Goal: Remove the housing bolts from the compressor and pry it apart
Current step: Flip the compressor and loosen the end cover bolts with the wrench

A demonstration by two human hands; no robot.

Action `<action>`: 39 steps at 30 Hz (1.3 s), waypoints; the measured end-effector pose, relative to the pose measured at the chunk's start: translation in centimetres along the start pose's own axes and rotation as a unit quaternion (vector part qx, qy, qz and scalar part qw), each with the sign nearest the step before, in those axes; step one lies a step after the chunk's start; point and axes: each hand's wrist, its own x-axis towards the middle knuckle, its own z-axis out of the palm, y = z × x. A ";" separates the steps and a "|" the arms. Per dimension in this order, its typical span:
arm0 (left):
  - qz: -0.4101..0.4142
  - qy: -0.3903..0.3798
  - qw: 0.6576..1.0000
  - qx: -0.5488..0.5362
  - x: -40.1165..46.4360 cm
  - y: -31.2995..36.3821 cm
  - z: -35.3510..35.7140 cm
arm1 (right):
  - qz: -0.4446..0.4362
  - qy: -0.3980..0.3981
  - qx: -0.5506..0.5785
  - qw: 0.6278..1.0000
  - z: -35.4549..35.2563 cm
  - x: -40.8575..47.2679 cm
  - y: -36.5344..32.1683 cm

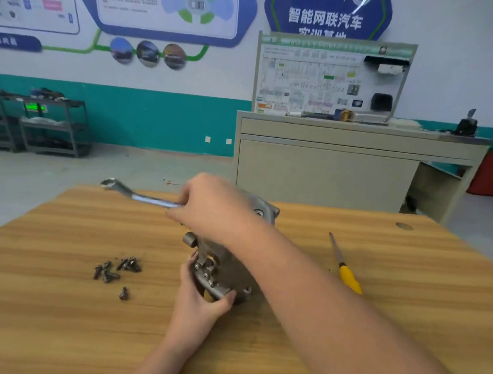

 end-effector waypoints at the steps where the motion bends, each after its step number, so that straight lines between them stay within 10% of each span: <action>1: 0.007 0.000 1.000 0.007 -0.1 -0.1 -0.1 | -0.050 0.056 -0.051 0.996 1.0 -1.6 -0.7; 4: 0.001 -0.013 0.995 0.102 -0.3 -0.8 -0.2 | -0.162 0.242 -0.020 0.956 3.9 -6.6 -0.1; 7: 0.012 0.004 0.997 0.076 0.3 -1.4 -0.1 | -0.165 0.334 0.284 0.884 6.2 -10.5 3.1; 14: 0.021 -0.011 1.000 -0.012 0.2 -0.9 0.4 | 0.141 0.317 0.620 0.703 3.8 -9.4 9.5; 20: 0.004 -0.017 0.999 -0.031 0.1 -1.0 0.4 | 0.234 0.130 0.355 0.896 -1.6 -0.9 10.0; 26: 0.000 -0.017 0.999 -0.044 0.3 -0.9 0.0 | 0.045 0.026 -0.006 0.999 -0.8 0.5 0.6; 31: 0.014 -0.015 1.000 -0.015 0.1 -0.2 0.3 | -0.120 0.186 -0.044 0.974 2.5 -7.0 -0.4; 35: 0.001 -0.014 1.000 -0.025 0.3 -1.0 0.2 | -0.122 0.296 0.299 0.899 4.3 -11.6 4.5; 39: 0.007 -0.009 0.999 -0.044 0.1 -0.7 0.2 | 0.080 0.286 0.581 0.758 3.6 -12.5 8.5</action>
